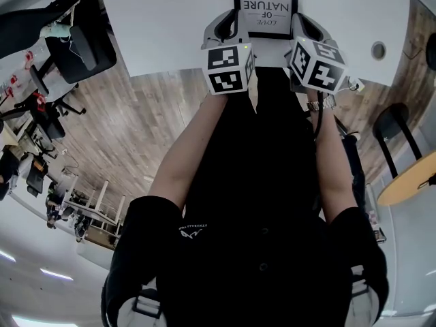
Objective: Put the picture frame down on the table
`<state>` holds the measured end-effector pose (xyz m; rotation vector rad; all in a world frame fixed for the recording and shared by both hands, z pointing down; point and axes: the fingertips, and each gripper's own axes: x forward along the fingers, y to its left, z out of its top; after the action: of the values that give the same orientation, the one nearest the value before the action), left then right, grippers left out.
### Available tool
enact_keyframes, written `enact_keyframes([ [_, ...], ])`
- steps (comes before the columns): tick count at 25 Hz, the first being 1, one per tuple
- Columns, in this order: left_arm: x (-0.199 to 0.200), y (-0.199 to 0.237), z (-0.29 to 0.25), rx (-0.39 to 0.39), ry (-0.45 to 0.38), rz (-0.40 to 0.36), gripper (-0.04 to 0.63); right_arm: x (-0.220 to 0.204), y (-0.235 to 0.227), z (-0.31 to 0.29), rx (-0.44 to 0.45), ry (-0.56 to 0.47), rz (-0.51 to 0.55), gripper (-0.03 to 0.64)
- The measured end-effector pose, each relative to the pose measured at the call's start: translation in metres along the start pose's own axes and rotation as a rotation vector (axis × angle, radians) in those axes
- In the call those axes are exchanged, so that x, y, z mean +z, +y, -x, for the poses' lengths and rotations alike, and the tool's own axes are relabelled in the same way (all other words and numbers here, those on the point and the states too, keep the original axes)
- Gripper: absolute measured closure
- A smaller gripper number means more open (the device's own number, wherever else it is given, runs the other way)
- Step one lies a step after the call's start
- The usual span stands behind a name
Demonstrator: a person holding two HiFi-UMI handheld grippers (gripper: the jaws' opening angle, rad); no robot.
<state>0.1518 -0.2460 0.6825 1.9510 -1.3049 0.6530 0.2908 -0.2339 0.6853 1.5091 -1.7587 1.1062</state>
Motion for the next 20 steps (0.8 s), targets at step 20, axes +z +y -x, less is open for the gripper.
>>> enact_keyframes([
  [20,0.014,-0.033,0.063,0.007,-0.103,-0.011,0.589,0.009,0.003,0.073,0.032,-0.104,0.044,0.618],
])
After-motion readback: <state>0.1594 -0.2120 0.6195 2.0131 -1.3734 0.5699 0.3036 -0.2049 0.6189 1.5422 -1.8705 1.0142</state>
